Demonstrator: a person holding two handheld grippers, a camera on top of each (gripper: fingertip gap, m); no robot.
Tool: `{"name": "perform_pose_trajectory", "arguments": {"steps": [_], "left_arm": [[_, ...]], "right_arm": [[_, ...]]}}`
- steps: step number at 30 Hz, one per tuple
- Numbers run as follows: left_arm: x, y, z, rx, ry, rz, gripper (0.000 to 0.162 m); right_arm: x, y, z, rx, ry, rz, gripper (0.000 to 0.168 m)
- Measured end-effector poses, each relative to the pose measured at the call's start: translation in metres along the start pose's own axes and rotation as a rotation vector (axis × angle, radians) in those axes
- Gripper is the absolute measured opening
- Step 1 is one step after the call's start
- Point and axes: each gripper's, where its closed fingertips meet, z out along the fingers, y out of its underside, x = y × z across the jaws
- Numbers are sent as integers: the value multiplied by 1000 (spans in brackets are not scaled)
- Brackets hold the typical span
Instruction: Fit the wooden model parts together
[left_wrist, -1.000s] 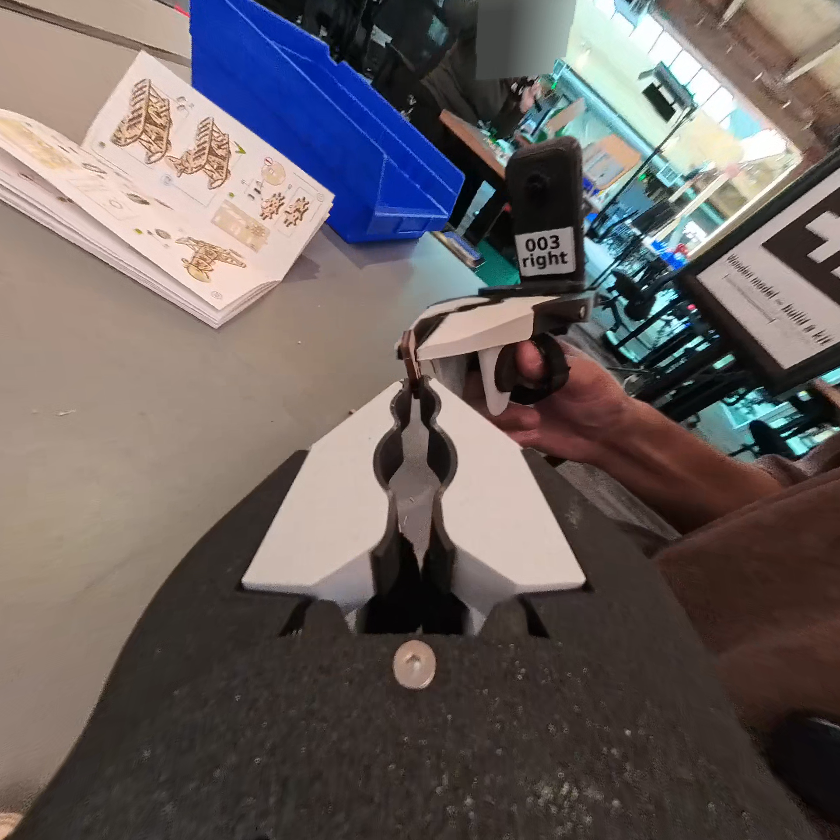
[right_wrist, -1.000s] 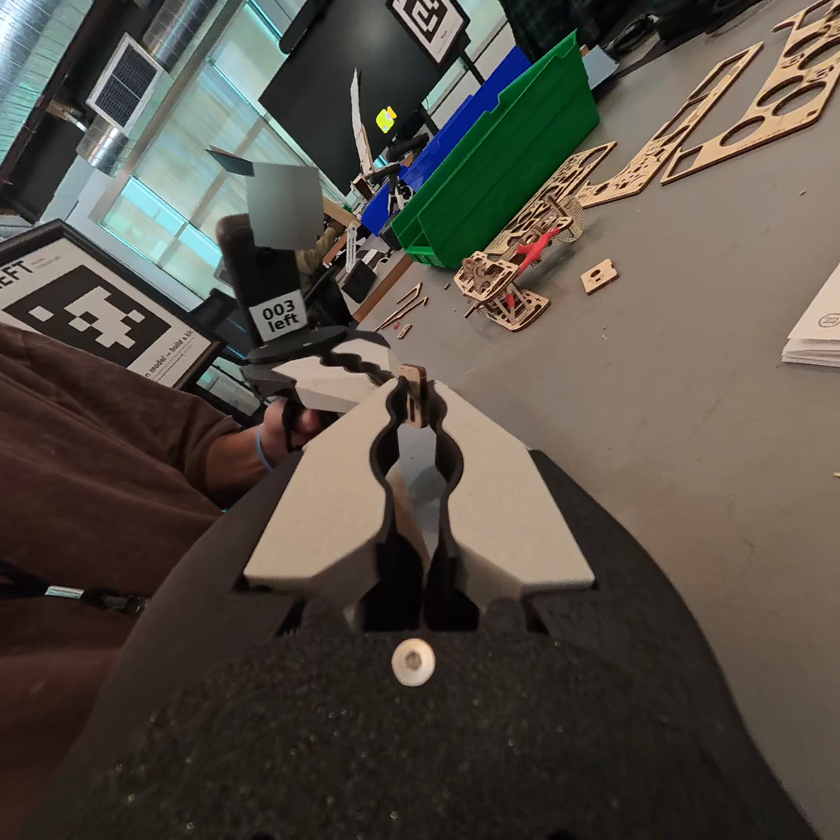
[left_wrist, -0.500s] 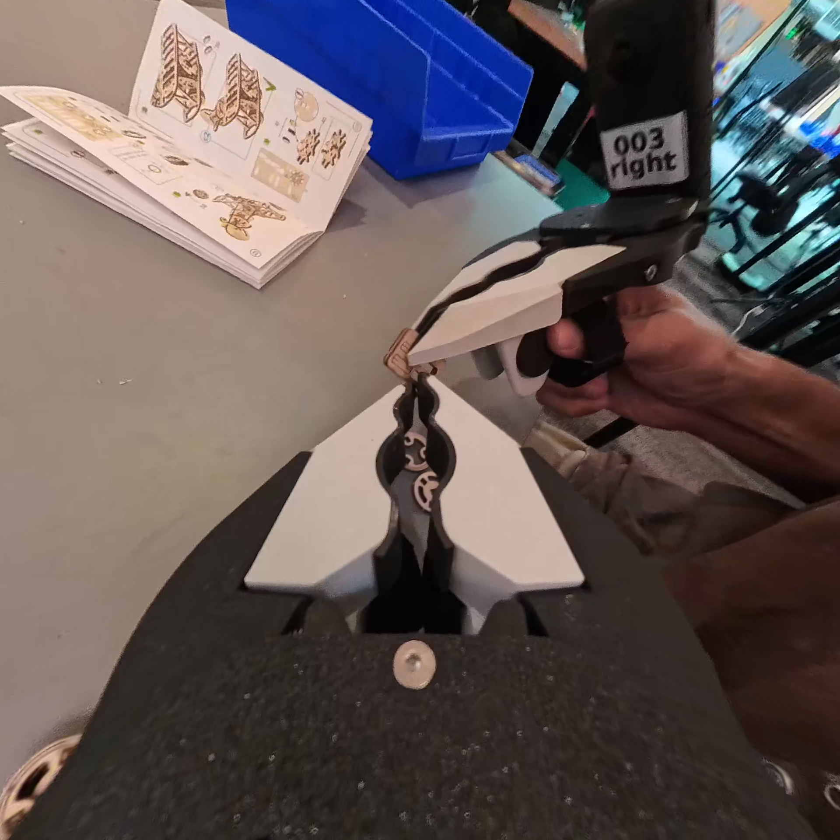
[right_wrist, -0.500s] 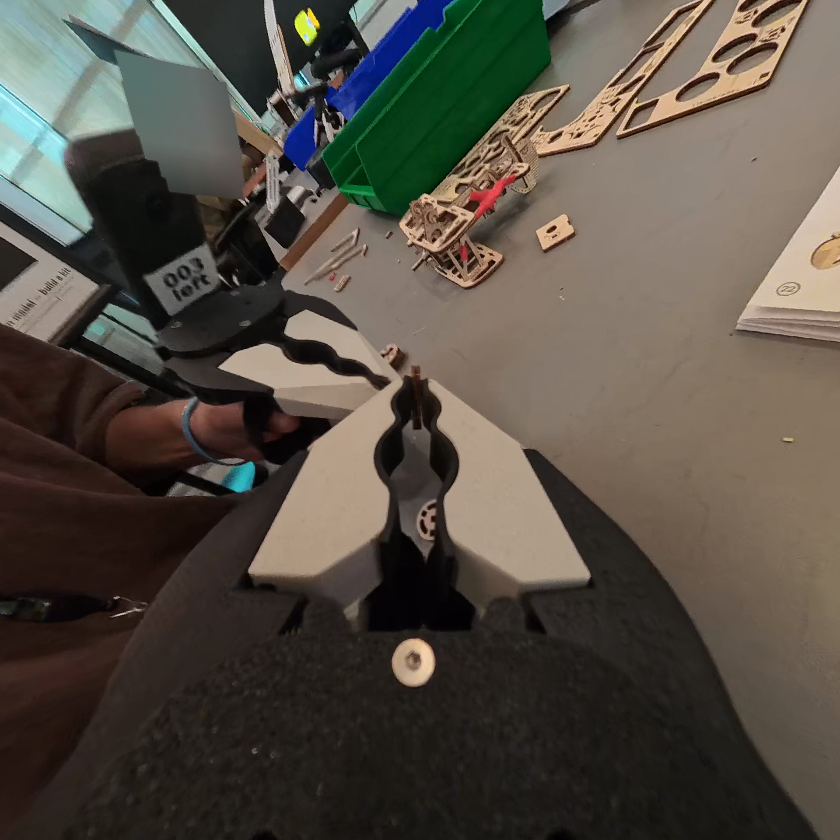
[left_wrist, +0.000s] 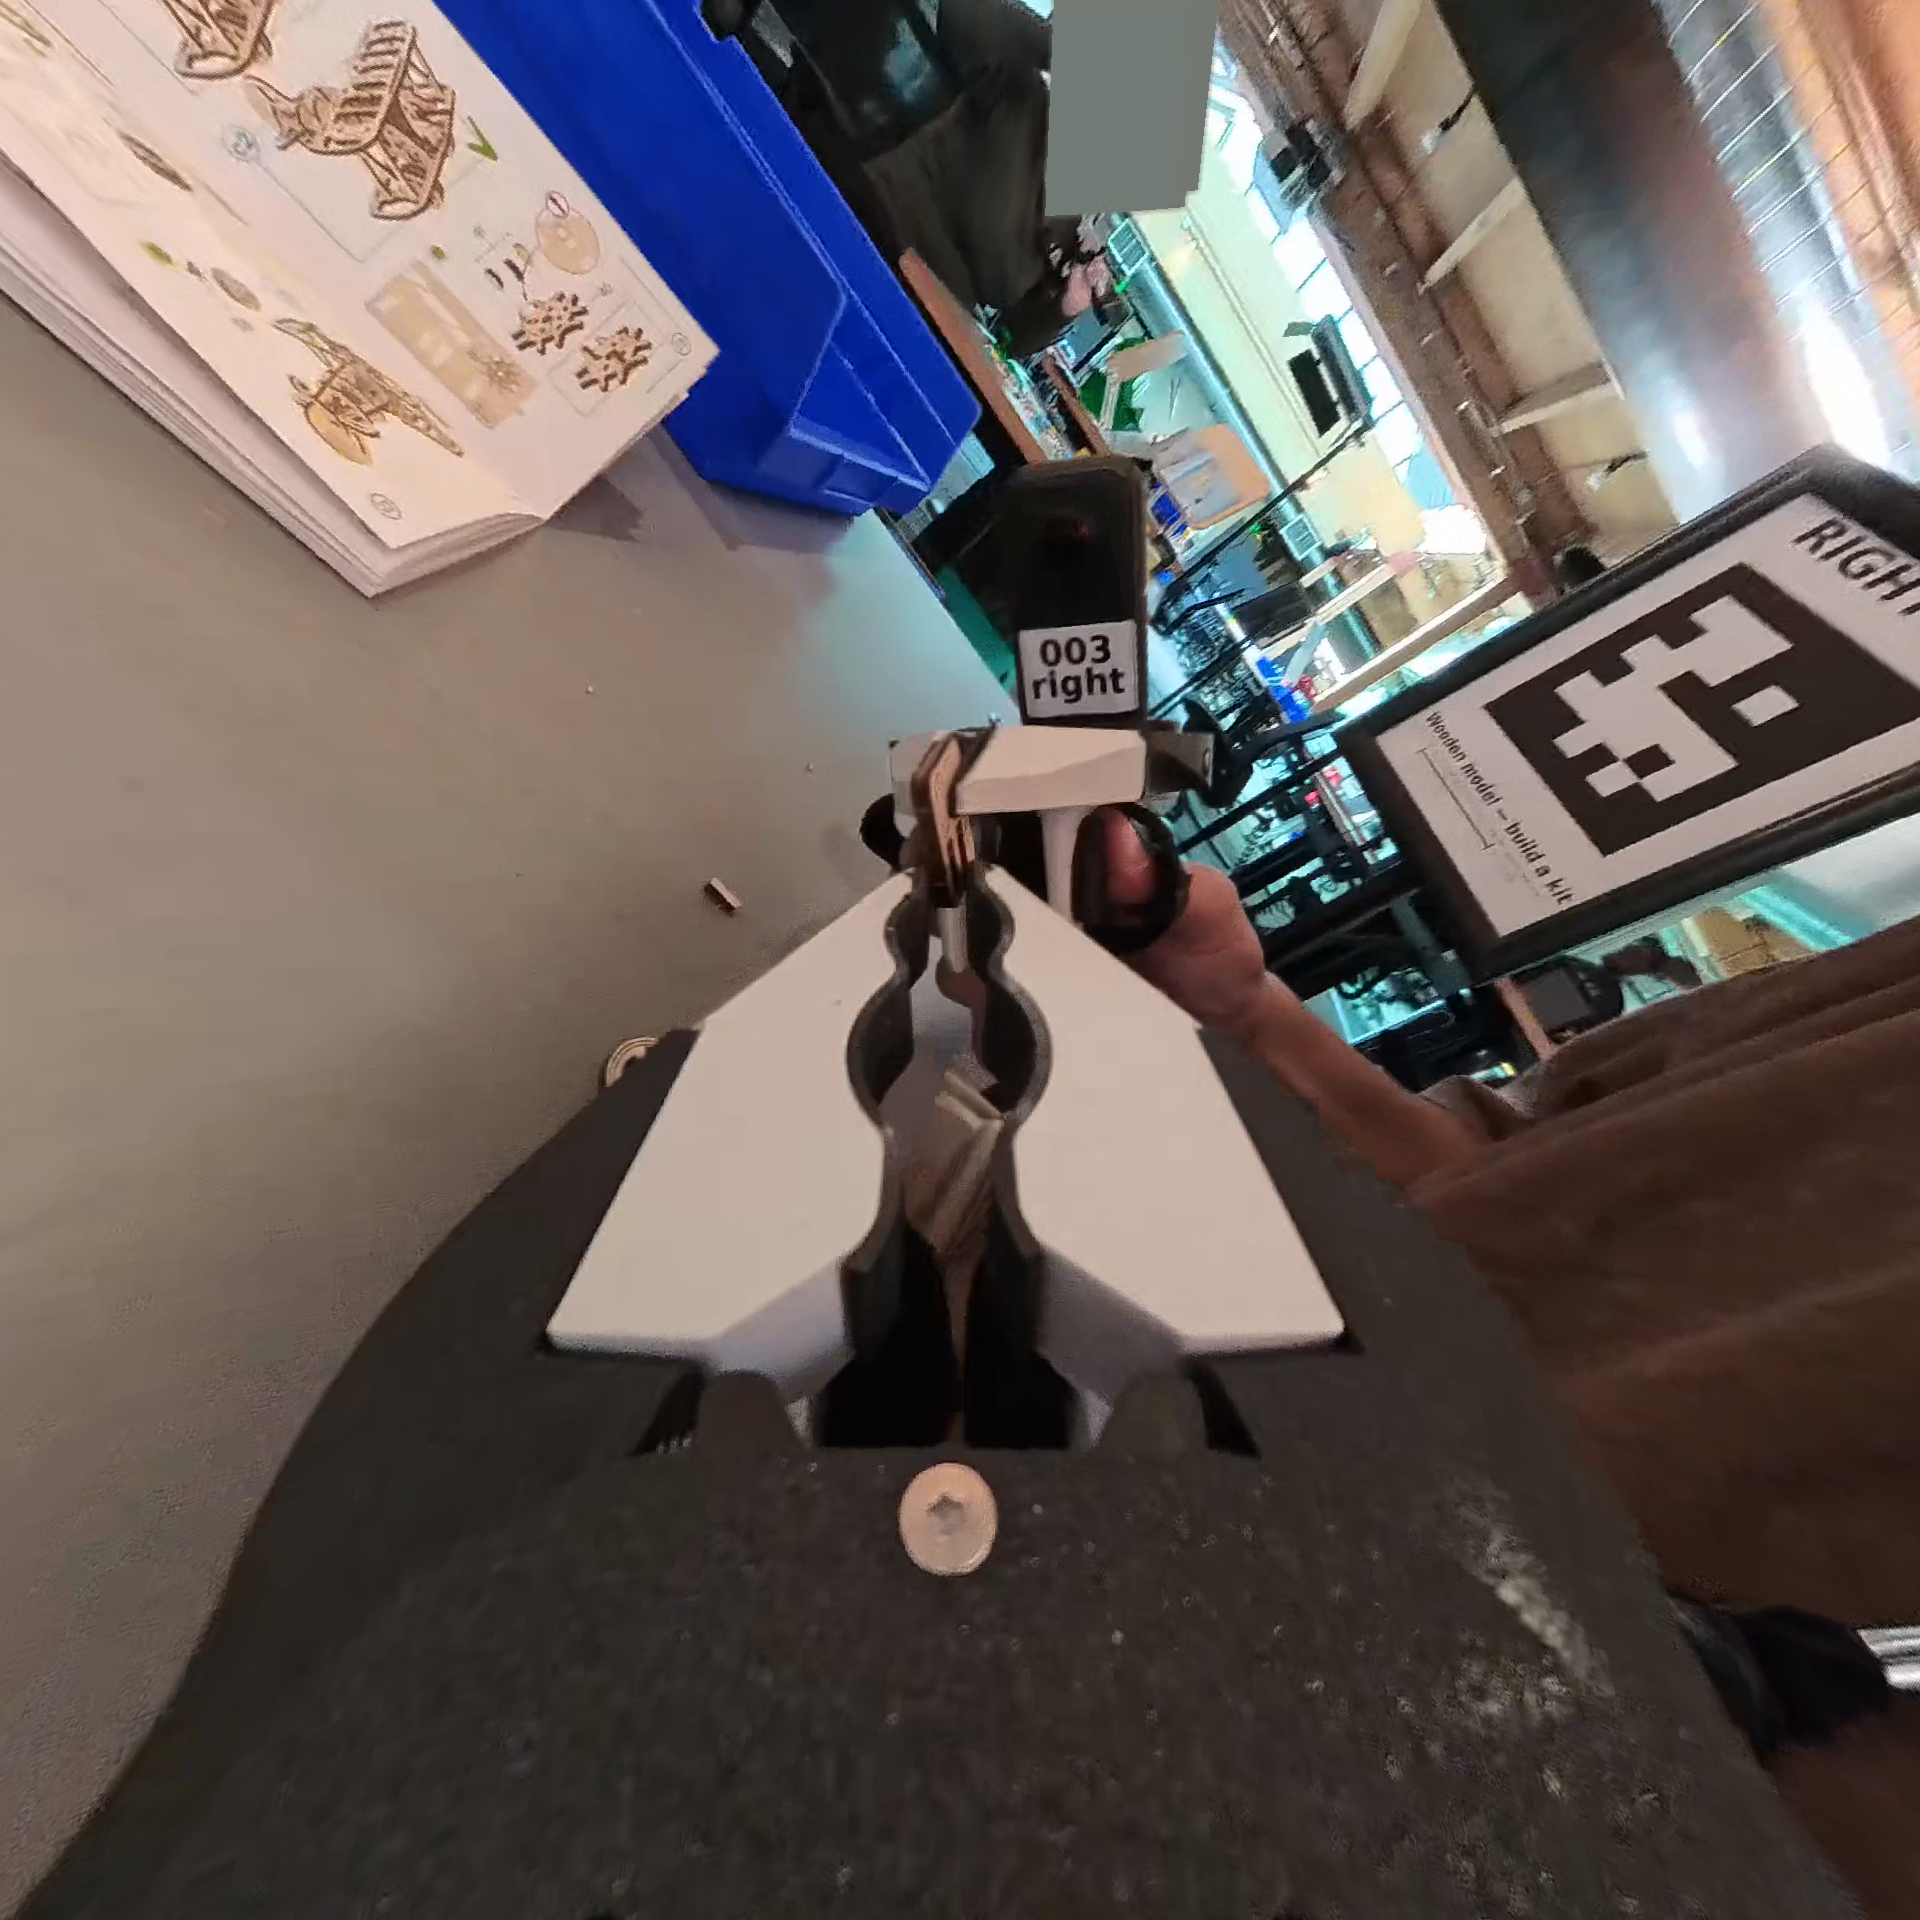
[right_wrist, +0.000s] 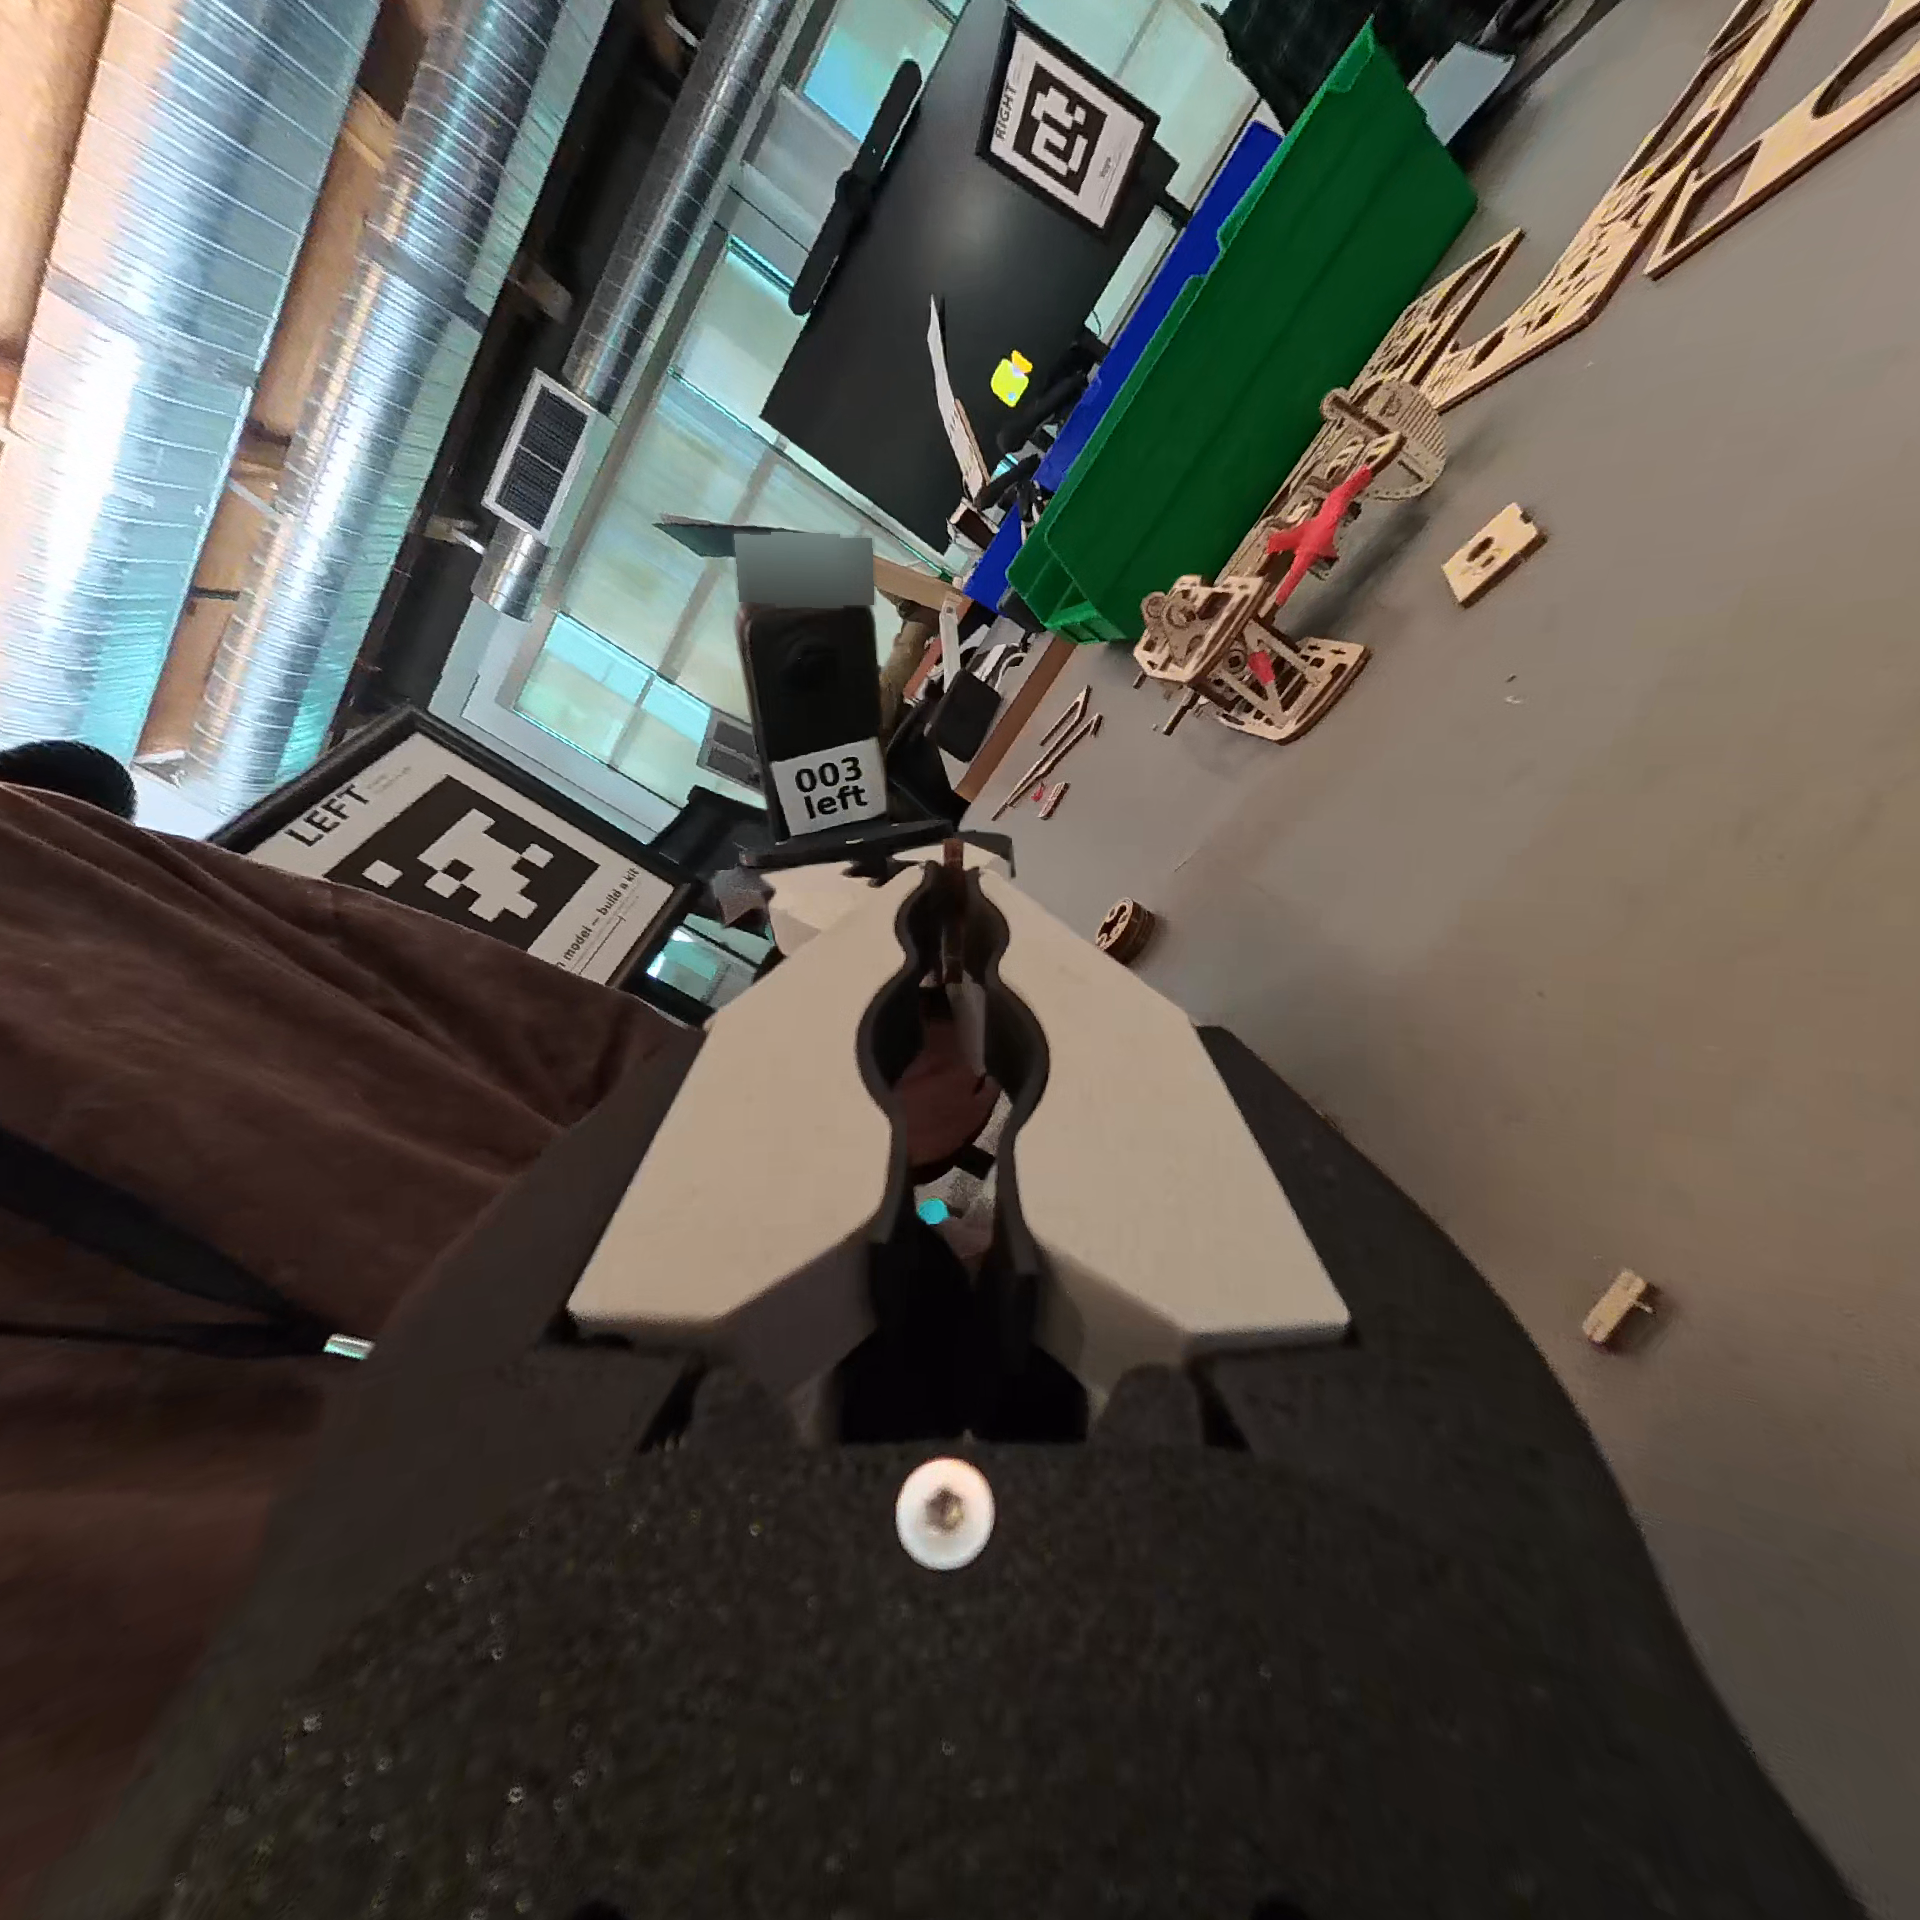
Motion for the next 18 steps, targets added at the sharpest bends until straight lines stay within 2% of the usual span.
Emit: {"name": "perform_pose_trajectory", "arguments": {"steps": [4,8,15,16,17,18], "left_arm": [[-3,2,0,-10,-14,15,1],[-13,6,1,-63,-186,226,2],[-9,8,1,-90,-263,426,2],[-6,8,1,-91,-255,446,0],[11,10,5,-76,-158,463,0],[45,1,10,13,-39,488,0]], "right_arm": [[3,2,0,-47,61,-86,5],[13,6,-1,-100,194,-206,9],[13,8,-1,-113,246,-298,8],[13,8,-1,-110,248,-294,8],[21,11,-2,-130,307,-299,0],[46,35,-5,-297,439,-372,2]]}}
